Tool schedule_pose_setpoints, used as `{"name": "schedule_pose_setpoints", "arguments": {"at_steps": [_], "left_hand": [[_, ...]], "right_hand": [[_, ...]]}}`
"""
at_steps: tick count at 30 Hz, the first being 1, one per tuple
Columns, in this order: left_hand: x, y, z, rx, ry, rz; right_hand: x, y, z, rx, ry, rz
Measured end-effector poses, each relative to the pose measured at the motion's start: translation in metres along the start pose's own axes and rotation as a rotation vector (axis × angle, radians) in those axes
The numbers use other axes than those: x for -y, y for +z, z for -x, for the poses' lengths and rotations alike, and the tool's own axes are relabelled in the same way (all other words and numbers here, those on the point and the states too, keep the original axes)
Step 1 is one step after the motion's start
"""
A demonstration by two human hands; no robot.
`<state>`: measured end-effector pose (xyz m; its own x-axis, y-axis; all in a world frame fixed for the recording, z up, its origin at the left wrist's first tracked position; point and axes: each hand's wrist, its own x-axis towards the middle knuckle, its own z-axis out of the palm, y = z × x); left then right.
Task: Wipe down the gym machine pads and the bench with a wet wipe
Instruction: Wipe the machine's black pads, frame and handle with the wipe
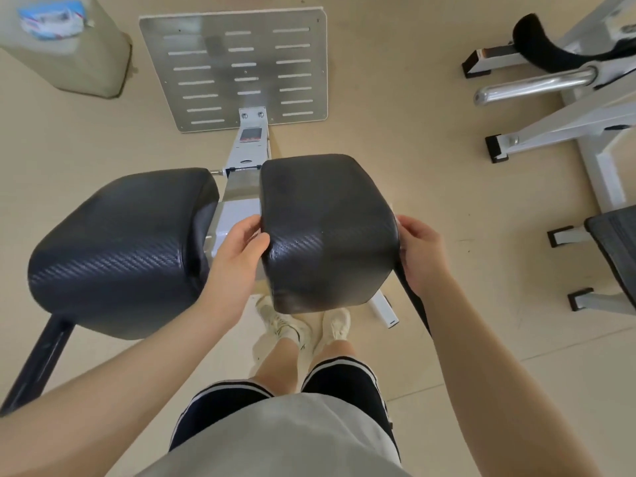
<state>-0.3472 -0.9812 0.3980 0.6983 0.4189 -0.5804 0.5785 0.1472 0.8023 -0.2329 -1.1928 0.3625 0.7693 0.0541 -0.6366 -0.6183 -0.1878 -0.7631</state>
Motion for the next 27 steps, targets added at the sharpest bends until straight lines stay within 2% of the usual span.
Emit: {"name": "schedule_pose_setpoints", "arguments": {"at_steps": [3,5,11,14,16,19,23,27], "left_hand": [[0.009,0.005,0.016,0.036,0.074,0.059],[0.014,0.011,0.022,0.009,0.094,0.085],[0.023,0.018,0.025,-0.031,0.125,0.004],[0.027,0.021,0.027,-0.091,0.142,-0.023],[0.034,0.028,0.032,-0.198,0.172,-0.037],[0.055,0.04,0.042,-0.313,0.171,-0.004],[0.093,0.047,0.052,-0.294,0.08,0.015],[0.108,0.047,0.058,-0.234,0.078,-0.024]], "right_hand": [[-0.01,0.0,-0.004,0.034,-0.012,-0.127],[-0.027,-0.008,0.006,-0.011,-0.009,-0.128],[-0.075,-0.008,0.034,-0.165,0.128,0.153],[-0.058,-0.004,0.03,-0.185,0.015,0.101],[-0.045,-0.007,0.032,-0.171,-0.073,0.021],[-0.055,-0.011,0.039,-0.165,-0.11,0.008],[-0.11,-0.004,0.044,-0.184,0.05,0.117],[-0.149,0.007,0.044,-0.087,0.302,-0.005]]}}
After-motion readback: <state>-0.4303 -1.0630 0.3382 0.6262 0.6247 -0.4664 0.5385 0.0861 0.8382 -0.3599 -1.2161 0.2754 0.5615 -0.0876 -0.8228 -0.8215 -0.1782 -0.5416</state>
